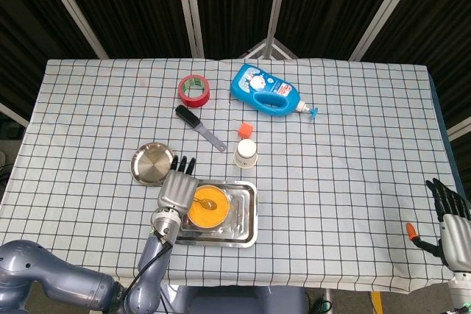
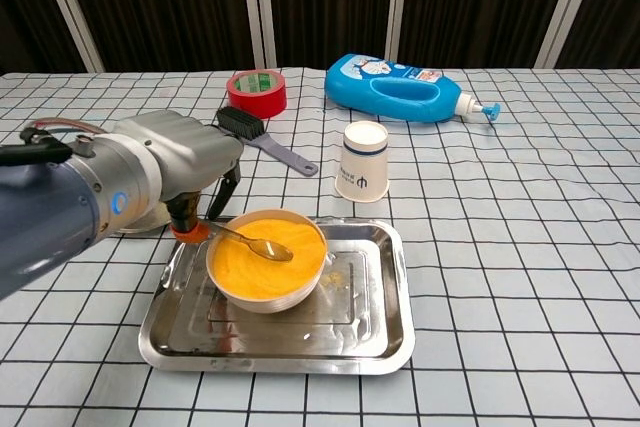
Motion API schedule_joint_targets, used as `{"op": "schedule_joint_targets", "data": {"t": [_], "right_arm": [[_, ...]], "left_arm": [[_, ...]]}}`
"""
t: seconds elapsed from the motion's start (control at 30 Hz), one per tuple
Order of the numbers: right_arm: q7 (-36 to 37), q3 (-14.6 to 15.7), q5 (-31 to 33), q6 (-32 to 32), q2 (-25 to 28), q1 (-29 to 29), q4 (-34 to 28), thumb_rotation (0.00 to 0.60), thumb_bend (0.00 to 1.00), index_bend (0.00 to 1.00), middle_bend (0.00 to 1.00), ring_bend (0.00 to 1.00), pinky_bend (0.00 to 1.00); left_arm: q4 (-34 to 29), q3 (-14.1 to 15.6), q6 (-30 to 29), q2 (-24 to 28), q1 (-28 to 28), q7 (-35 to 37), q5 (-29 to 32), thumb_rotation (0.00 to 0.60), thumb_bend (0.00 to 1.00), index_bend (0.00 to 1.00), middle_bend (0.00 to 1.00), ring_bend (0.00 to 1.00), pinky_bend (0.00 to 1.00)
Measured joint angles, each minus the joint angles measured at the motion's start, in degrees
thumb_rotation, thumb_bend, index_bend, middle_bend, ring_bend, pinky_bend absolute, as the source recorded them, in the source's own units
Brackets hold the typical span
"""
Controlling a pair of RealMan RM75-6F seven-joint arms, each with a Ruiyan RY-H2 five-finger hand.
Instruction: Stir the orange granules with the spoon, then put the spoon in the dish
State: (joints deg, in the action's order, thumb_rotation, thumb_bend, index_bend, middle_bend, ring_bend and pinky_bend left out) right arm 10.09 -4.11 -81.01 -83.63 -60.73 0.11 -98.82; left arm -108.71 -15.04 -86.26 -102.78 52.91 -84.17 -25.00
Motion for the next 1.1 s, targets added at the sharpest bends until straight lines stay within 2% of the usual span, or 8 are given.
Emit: {"op": "schedule_joint_targets", "data": {"t": [0.3, 0.53, 0.6, 0.63, 0.73, 0.77, 0.9, 1.1], "right_arm": [[0.3, 0.0, -0.1, -0.1, 0.1, -0.1, 0.1, 0.600, 0.39, 0.00, 0.00, 0.00, 0.00], [0.1, 0.0, -0.1, -0.1, 0.1, -0.1, 0.0, 0.600, 0.39, 0.00, 0.00, 0.00, 0.00], [0.0, 0.0, -0.1, 0.0, 0.1, 0.0, 0.0, 0.600, 0.39, 0.00, 0.00, 0.00, 0.00], [0.0, 0.0, -0.1, 0.0, 0.1, 0.0, 0.0, 0.600, 0.39, 0.00, 0.00, 0.00, 0.00], [-0.1, 0.0, -0.1, 0.0, 0.0, 0.0, 0.0, 0.600, 0.39, 0.00, 0.00, 0.00, 0.00], [-0.2, 0.1, -0.1, 0.0, 0.0, 0.0, -0.1, 0.600, 0.39, 0.00, 0.00, 0.00, 0.00], [-0.5, 0.1, -0.1, 0.0, -0.1, 0.0, -0.1, 0.600, 0.39, 0.00, 0.00, 0.00, 0.00], [-0.5, 0.0, 0.0, 0.1, 0.0, 0.0, -0.1, 0.600, 0.39, 0.00, 0.00, 0.00, 0.00]], "left_arm": [[-3.3, -0.9, -1.1, 2.0, 0.3, 2.0, 1.8, 0.600, 0.35, 0.35, 0.00, 0.00, 0.00], [-7.9, -1.9, -1.6, 6.3, -0.6, 5.8, 1.9, 0.600, 0.24, 0.23, 0.04, 0.02, 0.04], [-8.9, -1.8, -1.5, 7.8, -1.0, 6.8, 1.5, 0.600, 0.23, 0.18, 0.18, 0.15, 0.23], [-9.3, -1.7, -1.4, 8.5, -1.2, 7.4, 1.2, 0.600, 0.23, 0.15, 0.35, 0.33, 0.43], [-10.0, -0.9, -1.0, 10.9, -1.7, 8.7, -0.7, 0.600, 0.23, 0.16, 0.74, 0.73, 0.80], [-10.1, -0.6, -0.8, 11.6, -1.9, 9.2, -1.5, 0.600, 0.23, 0.20, 0.83, 0.81, 0.86], [-10.5, 0.8, 1.7, 13.9, -2.7, 12.3, -2.7, 0.600, 0.25, 0.45, 1.00, 0.98, 0.99], [-10.4, 2.1, 4.1, 15.2, -2.7, 13.9, -0.6, 0.600, 0.33, 0.52, 1.00, 1.00, 1.00]]}}
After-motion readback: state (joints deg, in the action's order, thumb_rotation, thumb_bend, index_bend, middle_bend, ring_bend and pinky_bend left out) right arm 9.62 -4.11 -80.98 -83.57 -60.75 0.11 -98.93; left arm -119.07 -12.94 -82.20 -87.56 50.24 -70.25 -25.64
